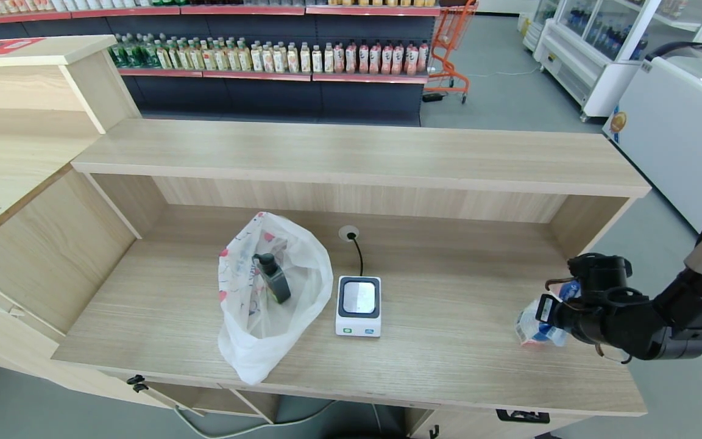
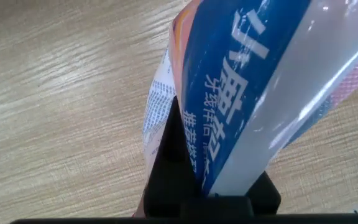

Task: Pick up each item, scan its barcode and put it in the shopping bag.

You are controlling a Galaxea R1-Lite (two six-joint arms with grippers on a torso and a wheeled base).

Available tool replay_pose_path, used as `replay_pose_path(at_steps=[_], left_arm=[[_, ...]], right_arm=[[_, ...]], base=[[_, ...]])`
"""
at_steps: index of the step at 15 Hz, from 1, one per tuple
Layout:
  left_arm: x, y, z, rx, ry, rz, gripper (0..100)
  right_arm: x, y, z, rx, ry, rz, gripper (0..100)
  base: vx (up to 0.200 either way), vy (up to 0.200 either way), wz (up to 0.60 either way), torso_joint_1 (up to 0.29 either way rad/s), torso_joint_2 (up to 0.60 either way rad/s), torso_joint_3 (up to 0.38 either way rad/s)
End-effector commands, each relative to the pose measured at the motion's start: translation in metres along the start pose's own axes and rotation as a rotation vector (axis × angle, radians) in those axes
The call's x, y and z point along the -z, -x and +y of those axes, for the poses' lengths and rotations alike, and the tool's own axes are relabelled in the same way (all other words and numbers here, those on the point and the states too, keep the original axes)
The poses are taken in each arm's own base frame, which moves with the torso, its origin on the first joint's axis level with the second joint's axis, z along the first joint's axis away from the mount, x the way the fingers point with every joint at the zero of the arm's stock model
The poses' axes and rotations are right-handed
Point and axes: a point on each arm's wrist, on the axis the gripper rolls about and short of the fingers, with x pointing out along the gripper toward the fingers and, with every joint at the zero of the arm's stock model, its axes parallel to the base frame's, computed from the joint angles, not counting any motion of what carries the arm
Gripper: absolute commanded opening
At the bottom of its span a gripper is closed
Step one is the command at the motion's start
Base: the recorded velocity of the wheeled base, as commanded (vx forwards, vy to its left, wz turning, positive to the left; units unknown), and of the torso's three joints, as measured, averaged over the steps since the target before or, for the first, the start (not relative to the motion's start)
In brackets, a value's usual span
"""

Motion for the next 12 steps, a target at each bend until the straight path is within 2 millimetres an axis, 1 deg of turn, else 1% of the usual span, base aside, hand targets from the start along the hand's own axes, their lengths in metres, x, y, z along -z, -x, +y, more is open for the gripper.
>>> replay_pose_path(at_steps=[1,3,4,5,6,7,8,10,12], left_arm=[[0.000,0.000,0.000,0.000,0.000,0.000,100],[0.000,0.000,0.000,0.000,0.000,0.000,100],[0.000,0.000,0.000,0.000,0.000,0.000,100],[0.000,0.000,0.000,0.000,0.000,0.000,100],[0.000,0.000,0.000,0.000,0.000,0.000,100],[0.000,0.000,0.000,0.000,0.000,0.000,100],[0.000,0.000,0.000,0.000,0.000,0.000,100],[0.000,0.000,0.000,0.000,0.000,0.000,100],[0.000,0.000,0.000,0.000,0.000,0.000,100]], right_arm=[[0.000,0.002,0.003,-0.013,0.032,-0.014,0],[-0.010,0.018,0.004,-0.027,0.130,-0.061,0],[-0.019,0.031,0.007,-0.055,0.147,-0.109,0],[-0.027,0.047,0.015,-0.126,0.179,-0.141,0],[-0.036,0.067,0.023,-0.263,0.215,-0.176,0],[-0.044,0.092,0.033,-0.483,0.249,-0.198,0],[-0.046,0.107,0.037,-0.710,0.307,-0.184,0],[-0.039,0.132,0.036,-1.104,0.418,-0.136,0],[-0.032,0.147,0.037,-1.257,0.454,-0.110,0]], base=[[0.000,0.000,0.00,0.000,0.00,0.000],[0.000,0.000,0.00,0.000,0.00,0.000],[0.000,0.000,0.00,0.000,0.00,0.000],[0.000,0.000,0.00,0.000,0.00,0.000],[0.000,0.000,0.00,0.000,0.00,0.000],[0.000,0.000,0.00,0.000,0.00,0.000],[0.000,0.000,0.00,0.000,0.00,0.000],[0.000,0.000,0.00,0.000,0.00,0.000],[0.000,0.000,0.00,0.000,0.00,0.000]])
